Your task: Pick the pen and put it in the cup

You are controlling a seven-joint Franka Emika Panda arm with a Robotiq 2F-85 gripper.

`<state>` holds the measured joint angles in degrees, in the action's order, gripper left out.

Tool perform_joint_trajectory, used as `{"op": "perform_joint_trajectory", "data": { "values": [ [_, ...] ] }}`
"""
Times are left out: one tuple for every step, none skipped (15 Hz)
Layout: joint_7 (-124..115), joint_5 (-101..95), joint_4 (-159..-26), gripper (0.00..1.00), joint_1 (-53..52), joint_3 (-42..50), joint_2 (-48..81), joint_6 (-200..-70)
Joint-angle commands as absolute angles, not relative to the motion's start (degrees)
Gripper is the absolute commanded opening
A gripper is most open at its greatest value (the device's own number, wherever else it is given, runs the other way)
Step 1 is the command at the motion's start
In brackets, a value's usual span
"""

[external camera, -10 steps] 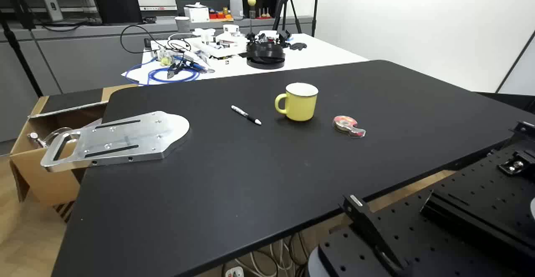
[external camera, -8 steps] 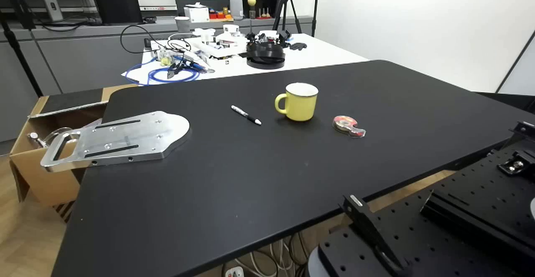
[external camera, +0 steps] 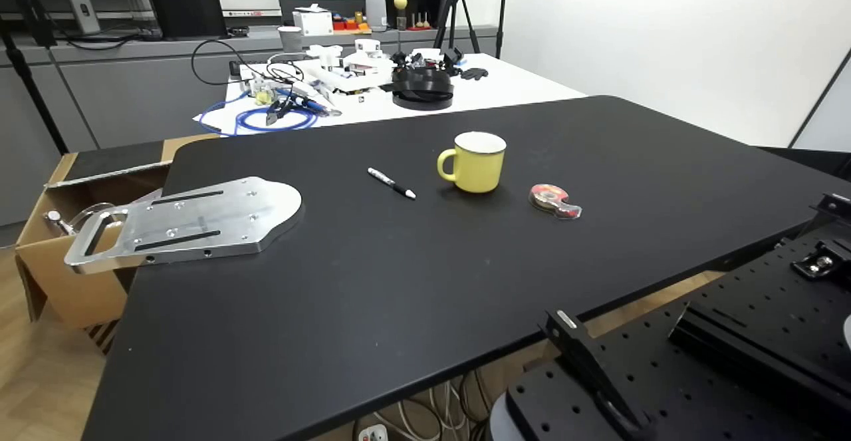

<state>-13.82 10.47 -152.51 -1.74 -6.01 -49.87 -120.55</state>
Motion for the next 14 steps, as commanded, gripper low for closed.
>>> {"op": "perform_joint_trajectory", "data": {
  "values": [
    [-13.75,10.52,-152.42,1.0,-1.64,-6.06,-49.85,-120.44],
    [-13.75,10.52,-152.42,1.0,-1.64,-6.06,-49.85,-120.44],
    [-13.75,10.52,-152.42,1.0,-1.64,-6.06,-49.85,-120.44],
    [-13.75,10.52,-152.42,1.0,-1.64,-6.06,-49.85,-120.44],
    [-12.37,10.39,-152.12,1.0,-2.12,-5.77,-48.77,-120.8],
    [-11.7,9.89,-151.8,1.0,-2.0,-5.94,-47.57,-121.31],
    [-10.26,9.89,-151.44,1.0,-2.38,-5.52,-46.34,-121.62],
    [-8.78,10.05,-150.84,1.0,-2.71,-5.12,-44.5,-122.26],
    [-7.23,10.09,-150.4,1.0,-3.02,-4.82,-42.91,-123.05],
    [-5.95,9.83,-149.51,1.0,-3.08,-4.8,-40.53,-124.13],
    [-5.11,9.5,-148.85,1.0,-3.04,-4.94,-38.57,-125.42],
    [-4.39,9.03,-147.86,1.0,-3.05,-5.27,-35.99,-127.35],
    [-4.11,8.38,-146.77,1.0,-2.96,-5.76,-33.37,-129.22],
    [-3.71,7.95,-145.57,1.0,-3.09,-6.06,-30.82,-131.06]
  ]
}}
